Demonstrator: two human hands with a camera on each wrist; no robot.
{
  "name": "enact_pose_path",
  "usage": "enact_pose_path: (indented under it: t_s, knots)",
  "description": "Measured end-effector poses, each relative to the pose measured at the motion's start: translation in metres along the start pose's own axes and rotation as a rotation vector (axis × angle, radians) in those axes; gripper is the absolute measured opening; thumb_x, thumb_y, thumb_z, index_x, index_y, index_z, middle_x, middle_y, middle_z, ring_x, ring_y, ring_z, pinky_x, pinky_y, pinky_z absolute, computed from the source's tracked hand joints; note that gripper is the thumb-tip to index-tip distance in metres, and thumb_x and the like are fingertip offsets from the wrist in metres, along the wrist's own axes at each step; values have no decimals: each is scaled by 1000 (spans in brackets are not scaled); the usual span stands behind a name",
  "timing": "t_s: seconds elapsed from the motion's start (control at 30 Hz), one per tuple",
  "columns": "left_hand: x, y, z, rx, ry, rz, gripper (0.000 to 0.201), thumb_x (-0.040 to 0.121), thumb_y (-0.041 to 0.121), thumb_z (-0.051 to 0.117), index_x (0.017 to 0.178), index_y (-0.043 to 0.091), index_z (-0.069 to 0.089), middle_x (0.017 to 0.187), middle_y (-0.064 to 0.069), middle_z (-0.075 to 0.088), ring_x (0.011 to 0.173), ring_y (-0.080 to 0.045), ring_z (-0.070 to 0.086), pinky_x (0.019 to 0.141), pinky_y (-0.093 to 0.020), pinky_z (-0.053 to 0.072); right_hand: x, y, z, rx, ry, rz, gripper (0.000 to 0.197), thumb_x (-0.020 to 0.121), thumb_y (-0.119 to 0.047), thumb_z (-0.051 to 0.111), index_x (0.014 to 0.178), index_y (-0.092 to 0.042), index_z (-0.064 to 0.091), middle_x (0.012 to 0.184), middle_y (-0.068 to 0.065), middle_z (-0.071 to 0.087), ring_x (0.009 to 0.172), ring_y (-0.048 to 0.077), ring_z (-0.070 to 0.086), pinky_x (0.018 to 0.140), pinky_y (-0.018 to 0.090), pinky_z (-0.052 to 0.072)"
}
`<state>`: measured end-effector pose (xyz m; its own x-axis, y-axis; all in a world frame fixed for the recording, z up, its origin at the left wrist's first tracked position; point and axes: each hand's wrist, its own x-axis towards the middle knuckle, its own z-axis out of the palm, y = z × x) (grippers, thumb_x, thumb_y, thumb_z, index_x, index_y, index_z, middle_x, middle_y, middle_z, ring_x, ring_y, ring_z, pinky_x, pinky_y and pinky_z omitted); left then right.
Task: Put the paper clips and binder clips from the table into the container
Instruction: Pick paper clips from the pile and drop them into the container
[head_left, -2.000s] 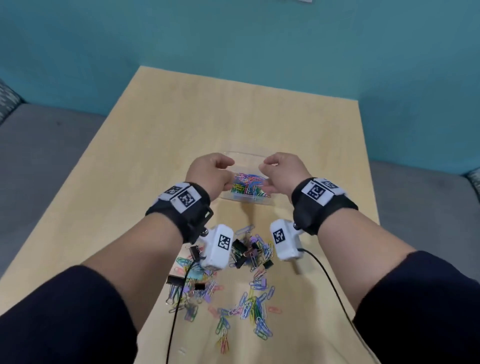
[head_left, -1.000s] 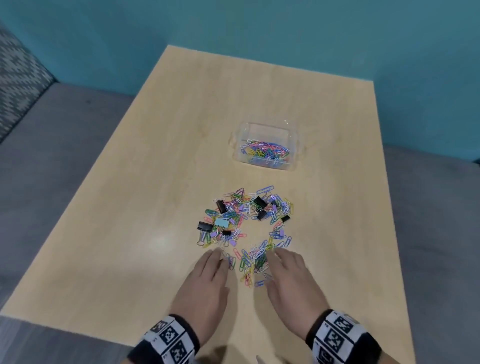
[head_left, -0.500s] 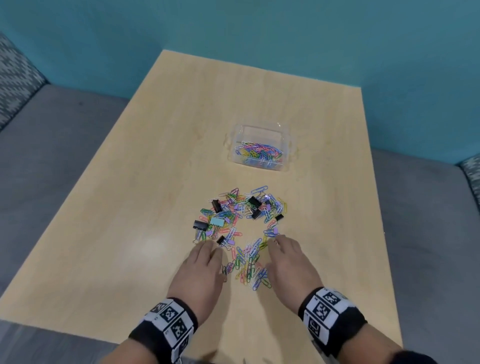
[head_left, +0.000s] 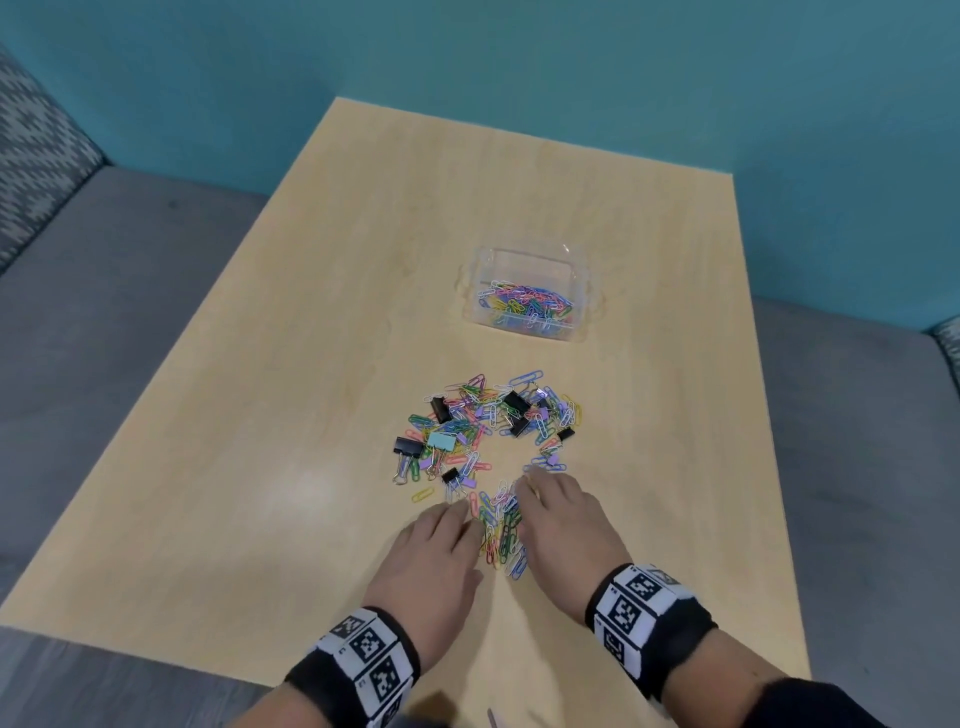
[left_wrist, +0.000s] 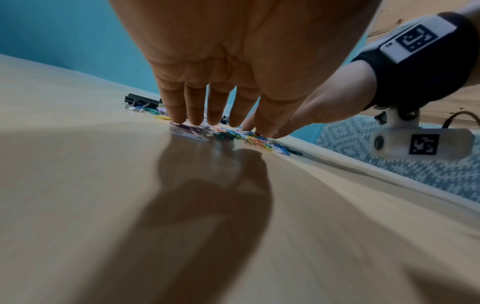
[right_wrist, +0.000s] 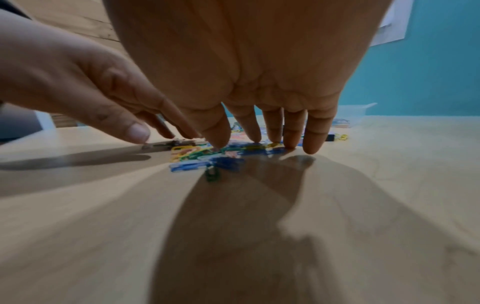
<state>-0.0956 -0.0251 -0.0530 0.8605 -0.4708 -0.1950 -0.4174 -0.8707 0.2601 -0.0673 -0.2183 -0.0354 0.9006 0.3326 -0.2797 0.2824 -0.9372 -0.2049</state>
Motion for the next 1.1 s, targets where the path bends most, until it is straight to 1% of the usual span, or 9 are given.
enact_pose_path:
  t_s: [0.13,0.2,0.33,0.43,0.5,0.63,0.73,0.9,1.1]
  knots:
    - [-1,4,0,-11,-16,26,50,77,39,53,122,16,54,128,-6,55,114,-26,51,89,-38,52,-7,-7,-4,54,-36,-104,45,81,-25,42,125,-19,49,119,0,54,104,27,51,78,37,50]
    - [0,6,2,-12,-18,27,53,75,38,59,123,16,55,129,-7,55,116,-27,51,89,-39,52,-3,-4,-5,62,-22,-68,48,83,-23,46,130,-16,45,126,3,51,109,29,48,83,39,49]
    - [6,11,4,-3,-13,41,49,78,34,52,122,16,56,128,-6,56,115,-27,53,91,-38,51,1,-9,-3,11,-38,-65,47,82,-25,44,128,-16,46,131,4,47,111,30,47,80,40,48]
    - [-1,6,-1,-56,23,7,36,78,30,49,111,17,57,115,-4,57,103,-27,56,80,-38,54,-10,-11,-1,25,-46,-150,45,80,-26,40,124,-19,49,127,0,50,108,27,48,79,37,50]
    - [-10,-1,-6,-143,41,-131,36,73,29,64,107,18,56,105,-2,54,90,-26,53,72,-37,53,-22,-4,-1,84,-40,-67,47,82,-27,46,129,-21,45,124,-1,48,106,26,46,82,37,48]
    - [-22,-6,-6,-278,-35,-275,69,73,32,70,135,20,42,113,-1,47,97,-24,43,87,-32,44,-45,4,4,199,-118,230,73,81,-41,59,142,-31,20,125,-4,34,108,22,39,84,30,44]
    - [-6,4,-4,-256,-49,-215,77,78,33,66,143,24,28,120,0,40,102,-22,37,93,-34,42,-36,-8,12,254,-95,197,81,79,-39,65,144,-32,18,127,-4,30,110,21,36,86,29,43]
    - [34,16,-4,-239,-51,-210,66,83,25,61,140,29,28,119,-1,36,103,-22,37,90,-34,42,-2,-16,19,275,-32,151,55,84,-19,57,135,-26,38,118,1,35,103,25,41,88,31,42]
    - [52,13,-3,-223,-26,-167,28,83,16,54,110,23,51,102,-2,38,90,-23,43,73,-35,44,5,-9,18,278,10,114,27,85,-7,50,110,-18,53,106,3,43,90,27,49,73,32,42]
